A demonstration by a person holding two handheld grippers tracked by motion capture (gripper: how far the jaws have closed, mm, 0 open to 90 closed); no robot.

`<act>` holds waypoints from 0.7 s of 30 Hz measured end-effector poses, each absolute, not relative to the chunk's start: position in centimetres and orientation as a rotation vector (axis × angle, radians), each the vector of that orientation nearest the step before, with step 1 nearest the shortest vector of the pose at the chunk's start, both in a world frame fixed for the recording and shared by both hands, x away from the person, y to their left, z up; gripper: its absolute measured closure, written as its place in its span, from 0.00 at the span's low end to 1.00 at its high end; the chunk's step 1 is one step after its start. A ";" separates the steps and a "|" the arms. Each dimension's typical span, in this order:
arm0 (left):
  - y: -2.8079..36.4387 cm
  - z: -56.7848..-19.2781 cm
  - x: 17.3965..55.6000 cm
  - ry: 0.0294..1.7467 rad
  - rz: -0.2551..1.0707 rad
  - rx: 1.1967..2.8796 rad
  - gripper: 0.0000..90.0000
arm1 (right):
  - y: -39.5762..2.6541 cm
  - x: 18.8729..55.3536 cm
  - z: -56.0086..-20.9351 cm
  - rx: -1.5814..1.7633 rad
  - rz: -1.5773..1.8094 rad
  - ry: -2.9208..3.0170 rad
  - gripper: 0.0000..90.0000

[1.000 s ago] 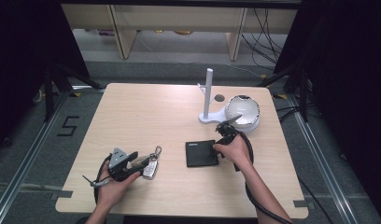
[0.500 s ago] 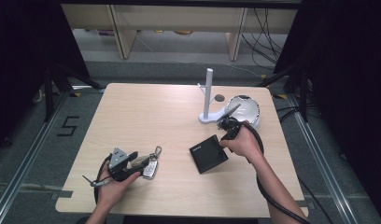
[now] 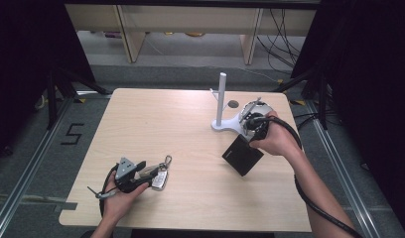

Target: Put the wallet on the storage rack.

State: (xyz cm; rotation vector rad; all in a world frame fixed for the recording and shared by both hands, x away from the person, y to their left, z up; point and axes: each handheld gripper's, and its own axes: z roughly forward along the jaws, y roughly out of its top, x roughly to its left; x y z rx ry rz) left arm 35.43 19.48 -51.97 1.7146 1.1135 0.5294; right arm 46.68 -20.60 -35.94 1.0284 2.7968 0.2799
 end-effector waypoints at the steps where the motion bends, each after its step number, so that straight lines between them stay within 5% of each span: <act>1: 19.5 -51.9 35.4 1.123 0.533 1.724 0.45 | -20.7 46.7 -35.7 1.023 0.271 2.793 0.92; 7: 19.5 -52.0 35.4 1.108 0.529 1.718 0.45 | -21.9 47.0 -34.8 0.679 0.193 2.870 0.92; 21: 19.5 -52.1 35.4 1.114 0.532 1.722 0.44 | -23.0 47.4 -34.4 0.523 0.070 2.797 0.92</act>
